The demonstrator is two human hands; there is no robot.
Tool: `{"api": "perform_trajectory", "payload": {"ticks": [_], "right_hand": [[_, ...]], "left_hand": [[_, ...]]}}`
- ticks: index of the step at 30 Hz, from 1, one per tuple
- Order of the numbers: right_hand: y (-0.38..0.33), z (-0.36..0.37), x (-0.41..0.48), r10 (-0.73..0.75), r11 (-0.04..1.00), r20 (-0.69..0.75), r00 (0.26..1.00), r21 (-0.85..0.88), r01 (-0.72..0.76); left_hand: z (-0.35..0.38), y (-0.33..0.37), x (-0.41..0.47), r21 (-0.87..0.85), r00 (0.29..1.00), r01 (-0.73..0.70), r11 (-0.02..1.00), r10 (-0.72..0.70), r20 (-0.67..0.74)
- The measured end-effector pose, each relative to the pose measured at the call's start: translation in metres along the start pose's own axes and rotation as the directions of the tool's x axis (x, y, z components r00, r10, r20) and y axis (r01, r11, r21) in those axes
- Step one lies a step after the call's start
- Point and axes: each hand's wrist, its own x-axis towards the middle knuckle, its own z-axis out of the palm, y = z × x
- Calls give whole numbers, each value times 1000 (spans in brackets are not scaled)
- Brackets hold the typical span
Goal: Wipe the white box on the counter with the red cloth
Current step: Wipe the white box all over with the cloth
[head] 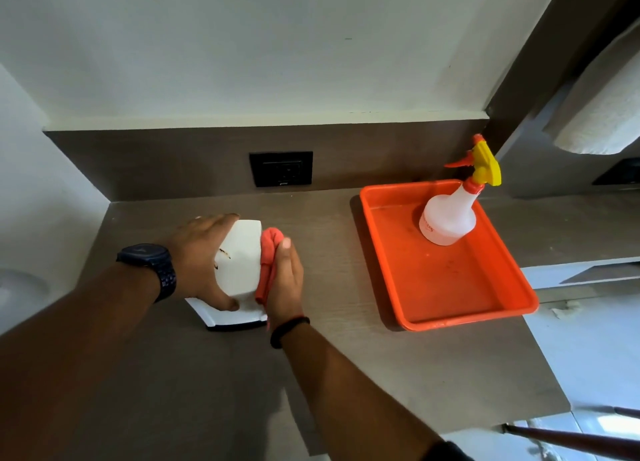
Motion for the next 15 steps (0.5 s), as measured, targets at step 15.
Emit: {"api": "perform_trajectory", "payload": {"ticks": [15], "right_hand": [[35, -12, -2, 36, 999, -67, 997, 3, -36]], "left_hand": [[-2, 4, -1, -13, 999, 23, 1000, -23, 29]]}}
